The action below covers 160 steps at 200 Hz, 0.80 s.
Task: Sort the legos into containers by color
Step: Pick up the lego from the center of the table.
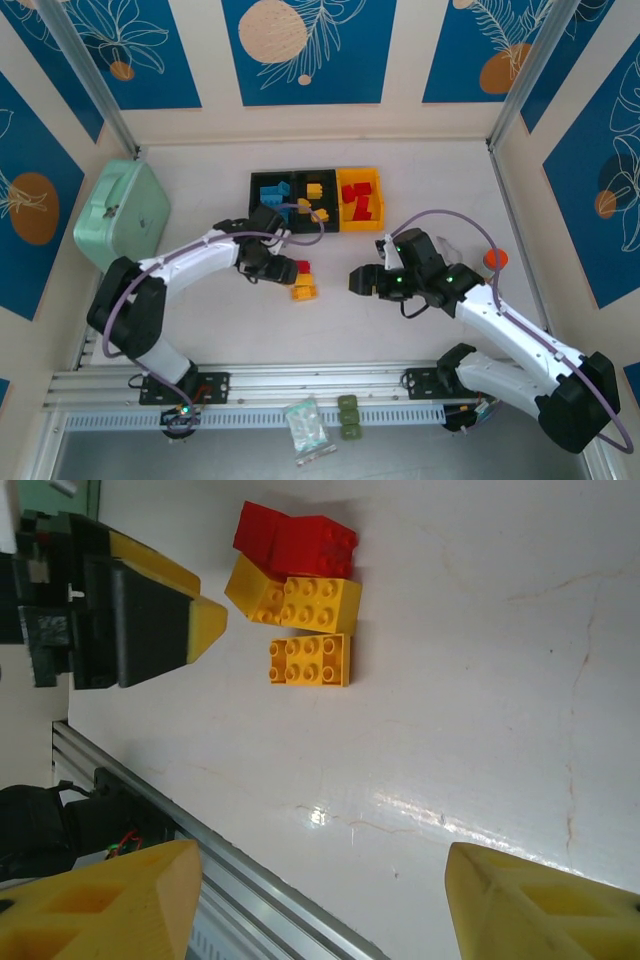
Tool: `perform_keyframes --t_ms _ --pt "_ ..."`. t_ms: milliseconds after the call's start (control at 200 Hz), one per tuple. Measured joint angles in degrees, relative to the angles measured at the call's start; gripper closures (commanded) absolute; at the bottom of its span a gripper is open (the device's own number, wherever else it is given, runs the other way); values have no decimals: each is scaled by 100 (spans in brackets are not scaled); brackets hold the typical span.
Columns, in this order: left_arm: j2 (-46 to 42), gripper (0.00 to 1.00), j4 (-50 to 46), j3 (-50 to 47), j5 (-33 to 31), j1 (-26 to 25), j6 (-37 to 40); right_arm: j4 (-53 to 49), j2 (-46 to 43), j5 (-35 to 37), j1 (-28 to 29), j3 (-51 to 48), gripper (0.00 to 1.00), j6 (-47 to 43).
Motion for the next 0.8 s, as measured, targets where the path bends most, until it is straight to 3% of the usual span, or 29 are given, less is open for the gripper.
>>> perform_keyframes --t_ms 400,800 --pt "597 38 76 247 -352 -127 96 271 101 -44 0 -28 35 155" --pt "721 56 177 249 -404 -170 70 306 109 -42 0 -157 36 212"
